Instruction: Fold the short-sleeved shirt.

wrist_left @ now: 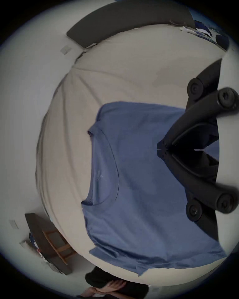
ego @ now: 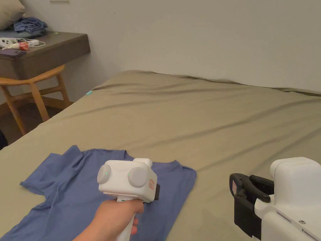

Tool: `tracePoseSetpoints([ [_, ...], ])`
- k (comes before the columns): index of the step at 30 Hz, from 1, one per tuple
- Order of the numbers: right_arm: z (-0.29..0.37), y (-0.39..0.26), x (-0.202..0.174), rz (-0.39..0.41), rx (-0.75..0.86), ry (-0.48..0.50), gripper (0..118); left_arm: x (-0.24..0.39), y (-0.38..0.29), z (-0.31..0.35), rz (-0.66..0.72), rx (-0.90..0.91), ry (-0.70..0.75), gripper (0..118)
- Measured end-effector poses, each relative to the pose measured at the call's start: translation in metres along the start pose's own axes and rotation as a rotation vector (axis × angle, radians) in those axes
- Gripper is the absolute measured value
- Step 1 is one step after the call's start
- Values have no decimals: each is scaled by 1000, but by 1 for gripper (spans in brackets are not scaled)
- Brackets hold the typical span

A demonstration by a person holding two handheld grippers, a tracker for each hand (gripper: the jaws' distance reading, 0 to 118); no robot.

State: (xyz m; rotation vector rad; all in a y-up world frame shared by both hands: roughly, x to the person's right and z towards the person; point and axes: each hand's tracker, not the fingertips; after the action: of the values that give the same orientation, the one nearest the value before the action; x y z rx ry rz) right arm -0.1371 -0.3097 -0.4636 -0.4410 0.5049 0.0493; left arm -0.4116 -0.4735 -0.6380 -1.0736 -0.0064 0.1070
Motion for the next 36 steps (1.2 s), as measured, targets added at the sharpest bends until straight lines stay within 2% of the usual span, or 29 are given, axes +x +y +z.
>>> tracePoseSetpoints([
  [1, 1, 1, -5, 3, -2, 5, 2, 4, 1, -9, -12, -11, 16, 42],
  [2, 0, 1, -6, 12, -5, 8, 2, 8, 3, -14, -47, -14, 43, 108],
  [3, -1, -1, -6, 20, -9, 10, 2, 12, 3, -21, -70, -2, 33, 118],
  [4, -2, -2, -6, 27, -13, 15, 2, 13, 2, -28, -63, 5, 35, 118],
  [5, -2, -3, -6, 30, -19, 16, 2, 10, 11, -20, -74, 91, 84, 118],
  [10, 4, -12, -2, 43, -50, 1, 2, 16, 25, -48, -94, -23, 186, 118],
  [14, 16, -19, 11, 43, -68, -24, 2, 6, 15, -61, -14, -23, 138, 118],
  [15, 21, -20, 15, 34, -65, -38, 2, 7, 12, -57, -34, -10, 115, 117],
  [16, 28, -19, 20, 24, -61, -50, 2, 9, 11, -49, -59, 16, 95, 105],
  [18, 43, -15, 33, 0, -31, -112, 2, 14, 15, -37, -81, 33, 119, 66],
  [19, 52, -12, 39, -11, -15, -137, 2, 18, 13, -32, -109, 51, 187, 22],
  [20, 61, -10, 44, -21, -3, -153, 2, 16, 21, -26, -168, 199, 317, 3],
  [21, 71, -6, 50, -33, 8, -176, 2, 11, 22, -21, -169, 214, 339, 3],
  [23, 91, -4, 63, -53, 26, -224, 2, 3, 24, -13, -47, 160, 207, 3],
  [24, 102, -3, 70, -61, 31, -240, 2, 8, 15, -8, 40, -27, 110, 3],
  [25, 116, -2, 77, -67, 36, -262, 2, 15, 19, 4, 8, 38, 141, 3],
  [27, 141, -1, 91, -81, 53, -315, 2, 45, 24, 22, -54, 60, 158, 3],
  [29, 171, -1, 107, -91, 72, -355, 2, 84, 28, 34, -117, 67, 121, 3],
  [33, 244, 4, 136, -95, 111, -472, 2, 209, 18, 44, -282, 96, 28, 3],
  [36, 308, 5, 157, -90, 131, -596, 2, 320, -10, 50, -380, 86, -120, 3],
])
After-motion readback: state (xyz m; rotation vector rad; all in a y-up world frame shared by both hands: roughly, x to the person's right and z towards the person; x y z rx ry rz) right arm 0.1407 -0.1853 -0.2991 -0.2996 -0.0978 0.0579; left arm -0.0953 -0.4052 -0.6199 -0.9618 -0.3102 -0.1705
